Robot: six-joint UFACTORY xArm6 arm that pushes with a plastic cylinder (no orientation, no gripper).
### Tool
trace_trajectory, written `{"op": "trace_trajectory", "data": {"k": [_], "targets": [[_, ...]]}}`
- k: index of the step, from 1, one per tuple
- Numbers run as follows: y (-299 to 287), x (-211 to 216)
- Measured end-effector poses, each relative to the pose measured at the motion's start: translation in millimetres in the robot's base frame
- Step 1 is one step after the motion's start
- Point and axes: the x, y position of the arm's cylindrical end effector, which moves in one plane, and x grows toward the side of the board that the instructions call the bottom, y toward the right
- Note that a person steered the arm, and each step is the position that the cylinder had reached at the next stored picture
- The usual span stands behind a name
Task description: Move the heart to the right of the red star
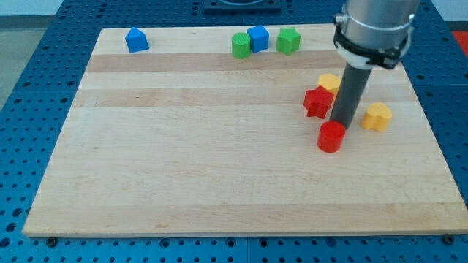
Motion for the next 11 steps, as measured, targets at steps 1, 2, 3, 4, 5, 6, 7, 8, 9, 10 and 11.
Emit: {"op": "trace_trajectory", "data": {"k": [1, 2, 3, 4, 5, 6, 7, 8, 9, 10, 11], "targets": [[0, 6], [13, 6], [43, 6], [46, 6], [54, 6], [65, 6], [72, 5], [73, -4], [73, -16], [73, -16], [73, -20]]}}
